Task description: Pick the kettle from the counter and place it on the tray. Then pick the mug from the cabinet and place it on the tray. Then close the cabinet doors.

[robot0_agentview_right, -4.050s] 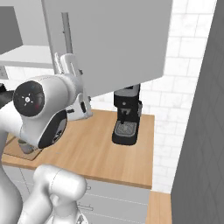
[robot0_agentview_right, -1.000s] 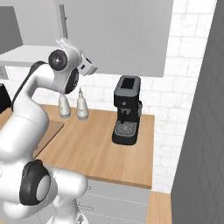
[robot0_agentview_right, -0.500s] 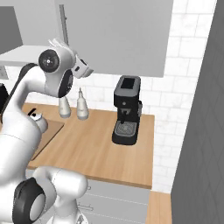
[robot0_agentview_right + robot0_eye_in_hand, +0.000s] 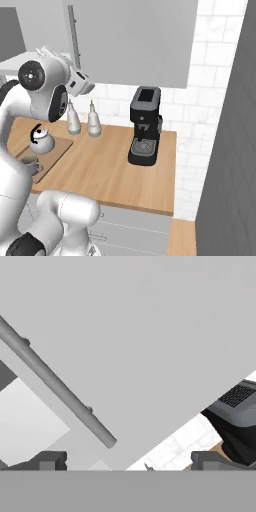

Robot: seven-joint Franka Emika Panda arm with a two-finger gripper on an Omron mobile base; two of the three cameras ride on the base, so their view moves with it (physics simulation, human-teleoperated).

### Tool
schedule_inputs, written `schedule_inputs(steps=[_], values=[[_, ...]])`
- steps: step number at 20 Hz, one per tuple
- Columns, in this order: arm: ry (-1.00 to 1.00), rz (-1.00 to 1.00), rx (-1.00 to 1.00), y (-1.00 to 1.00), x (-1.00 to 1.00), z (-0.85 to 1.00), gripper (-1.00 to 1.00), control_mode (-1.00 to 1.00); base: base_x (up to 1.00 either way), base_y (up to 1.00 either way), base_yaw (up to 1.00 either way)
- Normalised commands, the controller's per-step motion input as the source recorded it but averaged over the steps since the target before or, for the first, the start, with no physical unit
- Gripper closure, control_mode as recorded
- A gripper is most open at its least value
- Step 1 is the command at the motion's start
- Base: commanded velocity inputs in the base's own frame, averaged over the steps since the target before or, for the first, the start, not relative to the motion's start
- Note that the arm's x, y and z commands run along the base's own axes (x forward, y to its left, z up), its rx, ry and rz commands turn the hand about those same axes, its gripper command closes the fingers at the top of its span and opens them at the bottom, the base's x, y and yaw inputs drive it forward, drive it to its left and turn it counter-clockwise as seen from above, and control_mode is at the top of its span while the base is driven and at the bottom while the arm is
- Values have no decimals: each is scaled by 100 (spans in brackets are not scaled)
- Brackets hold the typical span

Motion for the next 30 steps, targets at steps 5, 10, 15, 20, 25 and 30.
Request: schedule_inputs(steps=[5,10,15,20,25,30], values=[[5,0,0,25,-67,8,-100,-100,0,0,0],[3,0,0,34,-59,1,-100,-100,0,0,0],[2,0,0,37,-45,0,-100,-100,0,0,0],[1,0,0,41,-30,0,-100,-100,0,0,0],[1,0,0,41,-23,0,-100,-100,0,0,0],[3,0,0,39,-19,0,-100,-100,0,0,0]])
